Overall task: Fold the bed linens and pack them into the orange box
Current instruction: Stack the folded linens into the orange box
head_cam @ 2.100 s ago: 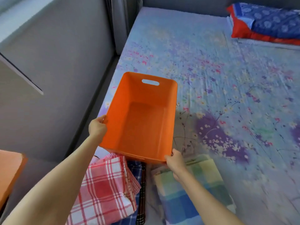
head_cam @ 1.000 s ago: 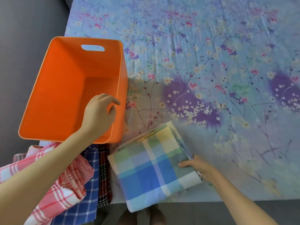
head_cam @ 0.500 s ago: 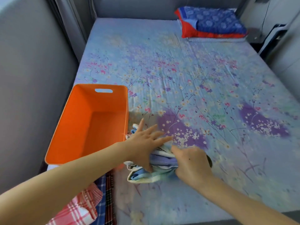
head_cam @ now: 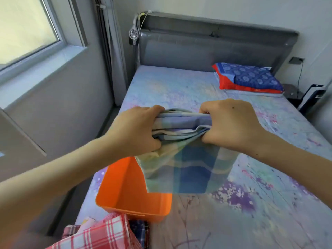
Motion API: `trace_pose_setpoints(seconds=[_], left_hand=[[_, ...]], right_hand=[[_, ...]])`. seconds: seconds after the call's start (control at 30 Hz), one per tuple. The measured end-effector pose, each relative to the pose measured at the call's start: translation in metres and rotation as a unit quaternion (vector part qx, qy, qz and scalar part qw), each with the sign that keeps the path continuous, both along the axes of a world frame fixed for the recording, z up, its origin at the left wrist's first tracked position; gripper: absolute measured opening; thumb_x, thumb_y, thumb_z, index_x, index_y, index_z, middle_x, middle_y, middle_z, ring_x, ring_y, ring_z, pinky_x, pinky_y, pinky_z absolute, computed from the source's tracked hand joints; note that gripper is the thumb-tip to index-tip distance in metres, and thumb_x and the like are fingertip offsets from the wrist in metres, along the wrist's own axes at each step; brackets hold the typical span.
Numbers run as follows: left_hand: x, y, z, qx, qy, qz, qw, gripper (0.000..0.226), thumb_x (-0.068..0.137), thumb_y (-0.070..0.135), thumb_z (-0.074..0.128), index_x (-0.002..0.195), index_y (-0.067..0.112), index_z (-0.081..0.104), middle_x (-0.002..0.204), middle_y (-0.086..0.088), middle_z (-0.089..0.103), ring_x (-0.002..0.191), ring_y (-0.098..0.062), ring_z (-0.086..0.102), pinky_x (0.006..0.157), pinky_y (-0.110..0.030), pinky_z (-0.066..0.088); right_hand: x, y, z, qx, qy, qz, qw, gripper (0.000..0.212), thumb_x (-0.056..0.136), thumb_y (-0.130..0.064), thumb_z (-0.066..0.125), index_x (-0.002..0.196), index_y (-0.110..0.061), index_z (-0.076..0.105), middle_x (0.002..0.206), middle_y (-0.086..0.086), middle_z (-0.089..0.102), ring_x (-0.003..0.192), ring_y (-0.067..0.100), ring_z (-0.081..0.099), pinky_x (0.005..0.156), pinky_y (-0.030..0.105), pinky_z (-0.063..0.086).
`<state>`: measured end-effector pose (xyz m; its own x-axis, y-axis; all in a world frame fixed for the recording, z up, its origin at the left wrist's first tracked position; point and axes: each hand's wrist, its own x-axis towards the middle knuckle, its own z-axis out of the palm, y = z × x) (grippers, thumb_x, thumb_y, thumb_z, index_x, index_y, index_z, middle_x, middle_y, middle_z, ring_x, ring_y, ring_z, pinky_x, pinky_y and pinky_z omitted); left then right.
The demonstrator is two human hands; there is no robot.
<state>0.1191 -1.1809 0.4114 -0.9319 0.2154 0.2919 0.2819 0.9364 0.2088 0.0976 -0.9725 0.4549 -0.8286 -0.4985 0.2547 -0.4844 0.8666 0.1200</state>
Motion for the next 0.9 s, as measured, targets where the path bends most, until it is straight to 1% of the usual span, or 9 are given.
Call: trace_pose_setpoints(seconds=[0.07,0.17,0.3,0.4,0.53,0.67,0.77,0.83,0.9], left_hand=[[-0.009,-0.028,0.010,-0.054,0.034,0.011,0.998,0.066,0.058,0.043,0.045,0.123,0.029,0.050,0.099,0.007,0.064,0.093,-0.021,0.057,0.078,-0.029,0.041],[-0.020,-0.060,-0.005,-0.114,0.012,0.035,0.993,0.055,0.057,0.042,0.042,0.107,0.023,0.056,0.092,0.006,0.064,0.087,-0.021,0.056,0.083,-0.028,0.039],[-0.030,-0.081,-0.053,-0.172,-0.094,0.045,0.980,0.032,0.067,0.032,0.055,0.097,0.020,0.056,0.091,0.005,0.064,0.090,-0.022,0.054,0.068,-0.027,0.038],[-0.041,-0.082,-0.084,-0.196,-0.181,0.041,0.963,0.023,0.072,0.029,0.058,0.093,0.021,0.053,0.088,0.002,0.061,0.087,-0.024,0.057,0.070,-0.029,0.046],[-0.063,-0.077,-0.118,-0.190,-0.302,0.018,0.934,0.012,0.079,0.025,0.060,0.088,0.018,0.054,0.067,0.006,0.042,0.067,-0.015,0.044,0.056,-0.022,0.033],[-0.107,-0.078,-0.162,-0.188,-0.403,0.051,0.894,0.013,0.069,0.012,0.063,0.067,0.015,0.050,0.057,0.003,0.042,0.050,-0.012,0.037,0.042,-0.021,0.029],[-0.155,-0.086,-0.204,-0.192,-0.489,0.057,0.849,0.009,0.071,0.015,0.066,0.072,0.011,0.058,0.059,-0.001,0.052,0.055,-0.017,0.049,0.049,-0.022,0.038],[-0.179,-0.096,-0.242,-0.174,-0.487,0.065,0.853,0.026,0.078,0.020,0.065,0.101,0.008,0.061,0.089,-0.008,0.066,0.079,-0.024,0.059,0.067,-0.030,0.046],[-0.193,-0.107,-0.276,-0.112,-0.396,0.118,0.904,0.031,0.086,0.020,0.057,0.113,0.007,0.054,0.112,-0.014,0.060,0.102,-0.030,0.057,0.078,-0.034,0.044]], right_hand=[[-0.014,-0.025,-0.006,-0.053,0.003,0.023,0.998,0.020,0.068,-0.022,0.066,0.086,-0.018,0.061,0.073,0.004,0.058,0.069,0.027,0.049,0.048,0.020,0.021],[-0.035,-0.060,-0.044,-0.103,-0.016,0.054,0.993,0.020,0.066,-0.019,0.067,0.084,-0.015,0.059,0.066,0.007,0.057,0.060,0.029,0.043,0.047,0.022,0.020],[-0.053,-0.085,-0.115,-0.121,-0.079,0.080,0.986,0.021,0.057,-0.014,0.067,0.070,-0.015,0.051,0.050,0.000,0.041,0.046,0.028,0.036,0.044,0.022,0.015],[-0.062,-0.091,-0.154,-0.144,-0.130,0.104,0.975,0.018,0.050,-0.021,0.056,0.062,-0.020,0.042,0.044,-0.004,0.026,0.038,0.013,0.022,0.043,0.021,0.009],[-0.078,-0.092,-0.188,-0.074,-0.252,0.097,0.960,0.022,0.063,-0.023,0.066,0.067,-0.020,0.045,0.055,-0.002,0.036,0.049,0.011,0.029,0.046,0.030,0.018],[-0.125,-0.108,-0.219,-0.035,-0.469,0.058,0.881,0.034,0.060,-0.029,0.080,0.061,-0.026,0.046,0.061,-0.008,0.042,0.060,0.011,0.039,0.054,0.031,0.027],[-0.182,-0.128,-0.268,0.019,-0.595,0.009,0.803,0.023,0.066,-0.029,0.082,0.068,-0.025,0.059,0.067,-0.008,0.052,0.068,0.013,0.049,0.057,0.028,0.034],[-0.206,-0.142,-0.311,0.161,-0.542,-0.008,0.825,0.029,0.075,-0.036,0.075,0.095,-0.017,0.066,0.085,-0.001,0.063,0.083,0.020,0.059,0.066,0.028,0.042],[-0.217,-0.153,-0.351,0.277,-0.378,-0.006,0.883,0.054,0.083,-0.038,0.066,0.130,-0.015,0.050,0.116,0.004,0.063,0.108,0.026,0.060,0.091,0.038,0.041]])
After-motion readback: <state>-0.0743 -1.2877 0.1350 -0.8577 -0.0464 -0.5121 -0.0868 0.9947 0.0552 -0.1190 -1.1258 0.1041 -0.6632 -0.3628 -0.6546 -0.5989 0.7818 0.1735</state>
